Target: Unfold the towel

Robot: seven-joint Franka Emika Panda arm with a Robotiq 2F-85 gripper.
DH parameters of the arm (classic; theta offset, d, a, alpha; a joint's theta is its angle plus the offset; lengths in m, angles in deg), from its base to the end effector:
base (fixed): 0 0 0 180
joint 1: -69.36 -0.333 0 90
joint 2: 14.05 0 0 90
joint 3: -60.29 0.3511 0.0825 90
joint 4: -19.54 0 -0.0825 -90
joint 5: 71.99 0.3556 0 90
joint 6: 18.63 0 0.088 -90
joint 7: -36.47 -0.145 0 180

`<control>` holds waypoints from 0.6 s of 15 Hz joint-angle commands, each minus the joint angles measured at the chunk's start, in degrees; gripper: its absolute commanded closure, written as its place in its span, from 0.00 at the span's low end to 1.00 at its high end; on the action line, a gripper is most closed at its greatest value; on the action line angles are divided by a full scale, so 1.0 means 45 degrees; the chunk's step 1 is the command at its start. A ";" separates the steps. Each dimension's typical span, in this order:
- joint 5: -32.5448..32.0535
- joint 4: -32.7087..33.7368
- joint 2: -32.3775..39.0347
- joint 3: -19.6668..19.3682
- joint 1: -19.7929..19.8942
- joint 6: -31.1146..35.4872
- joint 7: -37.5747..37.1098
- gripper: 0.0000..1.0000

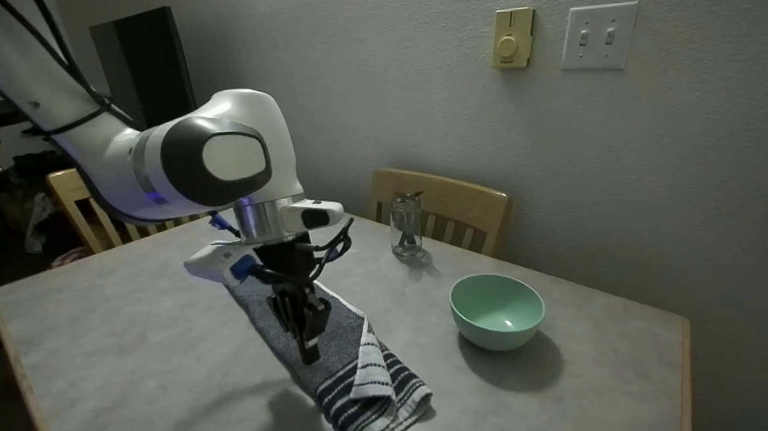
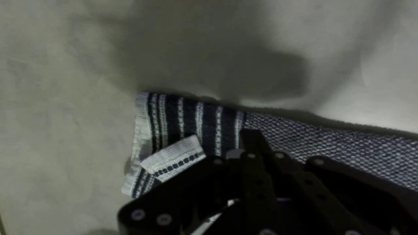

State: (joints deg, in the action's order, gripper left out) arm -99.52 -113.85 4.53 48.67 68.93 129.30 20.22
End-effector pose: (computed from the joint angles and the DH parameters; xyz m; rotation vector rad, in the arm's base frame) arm 0.4983 -0.1020 0.2171 2.8330 -0.0731 -0.0870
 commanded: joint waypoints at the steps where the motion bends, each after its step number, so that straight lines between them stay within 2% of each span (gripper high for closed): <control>1: -0.2125 0.0697 0.0681 -0.1161 -0.1143 -0.0319 -0.2787 1.00; 4: -0.2940 0.1095 0.1088 -0.1392 -0.1207 -0.0616 -0.4170 1.00; 9: -0.2657 0.1510 0.1741 -0.1322 -0.0698 -0.1061 -0.4189 1.00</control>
State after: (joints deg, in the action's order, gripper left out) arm -111.42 -108.95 10.13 42.73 64.63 126.41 1.74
